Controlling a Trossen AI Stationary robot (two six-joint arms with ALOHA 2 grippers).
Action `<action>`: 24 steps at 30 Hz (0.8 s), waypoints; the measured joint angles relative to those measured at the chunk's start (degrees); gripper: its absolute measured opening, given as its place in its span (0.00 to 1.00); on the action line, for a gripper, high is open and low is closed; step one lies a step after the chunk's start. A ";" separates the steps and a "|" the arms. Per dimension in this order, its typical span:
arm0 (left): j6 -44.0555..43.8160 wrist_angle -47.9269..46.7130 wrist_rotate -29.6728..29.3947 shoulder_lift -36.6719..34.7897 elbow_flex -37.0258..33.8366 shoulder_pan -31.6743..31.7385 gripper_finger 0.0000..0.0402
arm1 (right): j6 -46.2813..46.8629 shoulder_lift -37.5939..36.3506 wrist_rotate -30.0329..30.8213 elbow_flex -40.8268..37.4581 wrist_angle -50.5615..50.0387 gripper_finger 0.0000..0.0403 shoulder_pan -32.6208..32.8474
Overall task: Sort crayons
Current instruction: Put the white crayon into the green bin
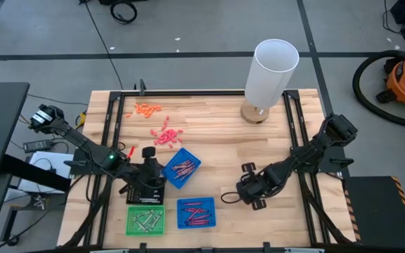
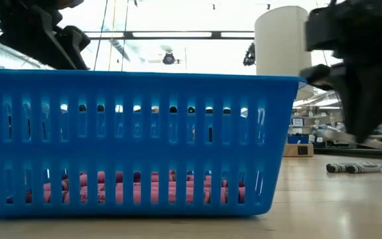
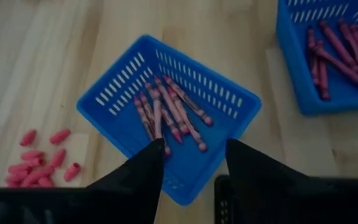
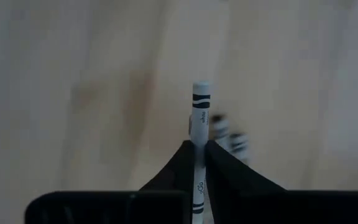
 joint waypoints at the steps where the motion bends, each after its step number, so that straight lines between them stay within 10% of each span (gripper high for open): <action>1: 0.57 0.78 -0.44 0.00 -0.02 0.00 0.46 | -0.50 -0.02 1.38 0.28 0.03 0.08 -0.40; 24: 22.26 29.46 -1.37 5.06 -0.04 4.22 0.57 | -23.44 -0.19 6.50 1.83 29.68 0.08 -13.38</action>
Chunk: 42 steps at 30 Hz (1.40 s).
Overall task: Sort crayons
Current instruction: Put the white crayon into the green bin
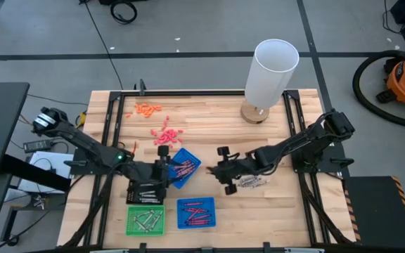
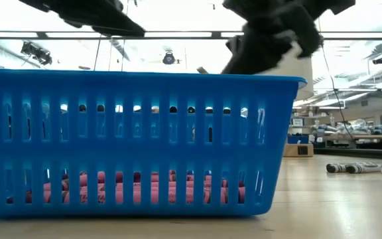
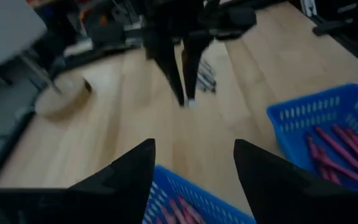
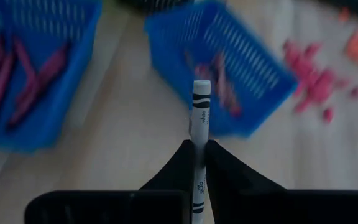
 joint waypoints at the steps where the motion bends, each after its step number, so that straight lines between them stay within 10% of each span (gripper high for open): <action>1: 1.40 1.48 -0.01 0.46 0.00 0.30 0.57 | -1.15 0.00 -0.06 0.00 2.30 0.08 -0.42; 19: 9.46 15.83 5.22 1.78 0.00 5.08 0.56 | -13.37 -0.02 -3.56 0.04 27.01 0.08 -3.98; 42: 6.36 18.83 12.01 1.78 0.00 9.27 0.18 | -14.17 -0.02 -4.73 0.03 30.25 0.09 -4.44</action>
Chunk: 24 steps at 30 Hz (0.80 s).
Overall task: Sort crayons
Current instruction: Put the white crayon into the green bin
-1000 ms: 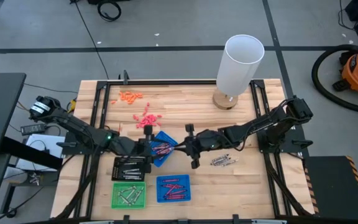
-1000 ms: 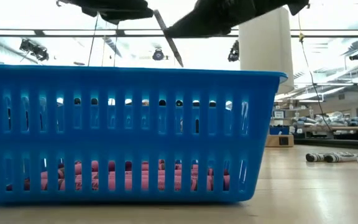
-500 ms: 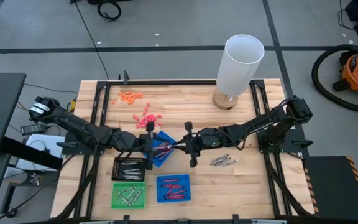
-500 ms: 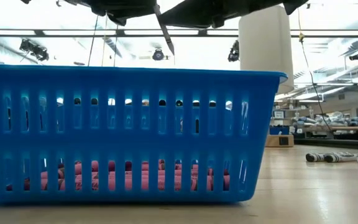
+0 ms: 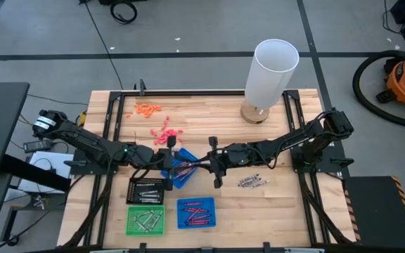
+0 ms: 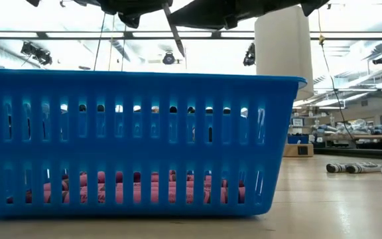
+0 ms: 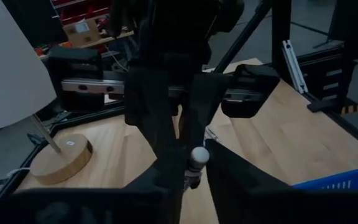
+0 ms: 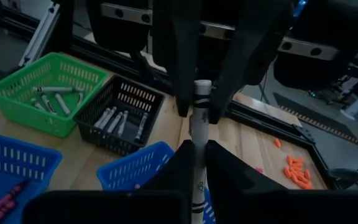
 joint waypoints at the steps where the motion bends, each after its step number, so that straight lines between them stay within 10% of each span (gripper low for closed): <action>1: -0.01 0.02 -0.02 0.00 0.00 0.02 0.16 | 0.03 0.00 0.00 -0.01 0.18 0.09 0.00; 24: -5.38 -10.83 -0.15 -0.63 0.02 -3.16 0.10 | 6.57 0.01 3.38 0.00 -8.51 0.30 0.13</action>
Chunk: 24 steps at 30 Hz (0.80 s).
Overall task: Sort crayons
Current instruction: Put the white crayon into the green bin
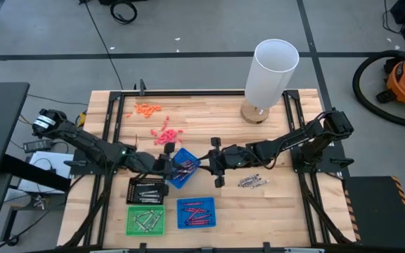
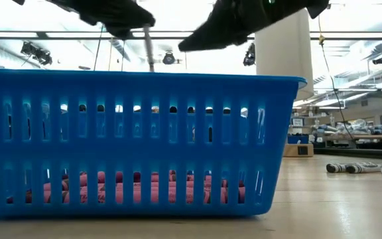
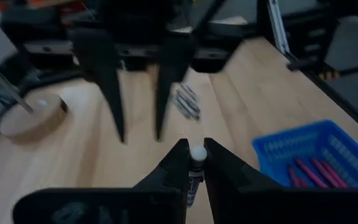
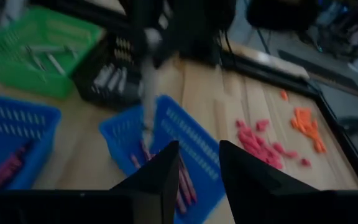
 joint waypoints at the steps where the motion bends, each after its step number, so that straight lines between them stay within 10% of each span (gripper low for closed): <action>1: -0.87 -1.31 0.01 -0.34 0.00 -0.51 0.10 | 0.05 0.01 0.77 -0.01 -1.15 0.30 0.02; 24: -48.35 -30.09 23.56 -5.76 -0.02 -13.06 0.10 | 0.11 0.02 4.48 -0.03 -4.83 0.30 0.00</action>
